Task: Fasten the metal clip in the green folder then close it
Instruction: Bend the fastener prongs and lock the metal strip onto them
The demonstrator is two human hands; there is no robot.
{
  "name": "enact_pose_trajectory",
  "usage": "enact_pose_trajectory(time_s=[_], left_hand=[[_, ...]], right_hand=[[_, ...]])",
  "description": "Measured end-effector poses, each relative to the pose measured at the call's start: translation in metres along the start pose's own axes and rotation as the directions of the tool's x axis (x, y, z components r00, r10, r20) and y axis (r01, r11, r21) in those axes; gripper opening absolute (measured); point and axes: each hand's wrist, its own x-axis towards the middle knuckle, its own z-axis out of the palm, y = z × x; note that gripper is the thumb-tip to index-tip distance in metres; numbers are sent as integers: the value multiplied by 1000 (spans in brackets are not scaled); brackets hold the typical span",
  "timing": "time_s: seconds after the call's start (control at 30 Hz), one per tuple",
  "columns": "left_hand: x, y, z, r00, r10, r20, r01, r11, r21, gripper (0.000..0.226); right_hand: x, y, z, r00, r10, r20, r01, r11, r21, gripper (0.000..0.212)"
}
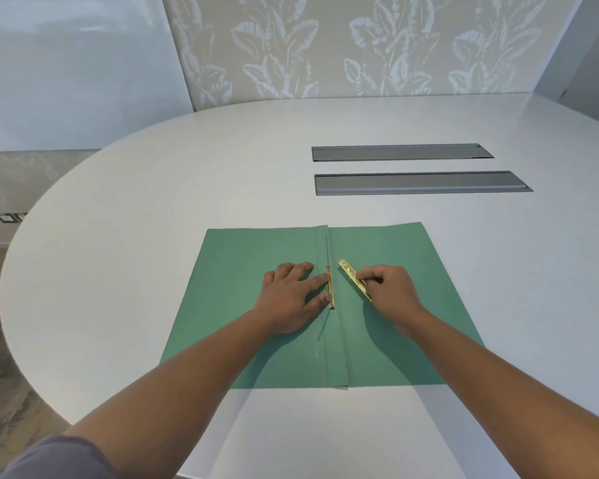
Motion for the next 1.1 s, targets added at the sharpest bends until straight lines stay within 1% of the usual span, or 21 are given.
enact_pose_trajectory(time_s=[0.07, 0.13, 0.2, 0.27, 0.33, 0.4, 0.5, 0.63, 0.73, 0.9, 1.1], left_hand=[[5, 3, -5, 1000, 14, 1, -14, 1000, 19, 60], [10, 7, -9, 999, 38, -6, -38, 999, 4, 53], [15, 12, -10, 998, 64, -20, -65, 996, -61, 47], [18, 14, -11, 996, 87, -15, -89, 989, -120, 40], [21, 14, -12, 995, 96, 1, -95, 984, -151, 35], [23, 14, -11, 995, 97, -1, -96, 983, -159, 37], [21, 15, -7, 996, 85, -21, -88, 981, -170, 50], [17, 16, -3, 996, 82, -33, -86, 983, -164, 64], [17, 16, -3, 996, 87, -24, -90, 985, -145, 71], [16, 15, -1, 994, 103, -32, -106, 986, -130, 73], [16, 15, -2, 993, 113, -35, -116, 986, -121, 72]], right_hand=[[1, -3, 1, 997, 80, 16, -82, 989, 120, 30], [1, -9, 2, 990, 138, 40, -144, 960, 239, 22], [1, -14, 2, 986, 152, 65, -165, 930, 327, 10], [0, -20, 3, 989, 126, 76, -146, 915, 377, 9], [-1, -26, 4, 995, 82, 55, -97, 918, 384, 13], [-1, -32, 5, 999, 25, 27, -33, 933, 358, 18], [-2, -39, 6, 997, -73, -16, 74, 948, 311, 25], [-4, -47, 6, 989, -135, -53, 145, 930, 339, 28], [-4, -52, 6, 986, -152, -60, 164, 912, 377, 27], [-3, -55, 7, 986, -157, -61, 168, 892, 419, 26], [-1, -57, 8, 993, -114, -19, 110, 884, 454, 24]])
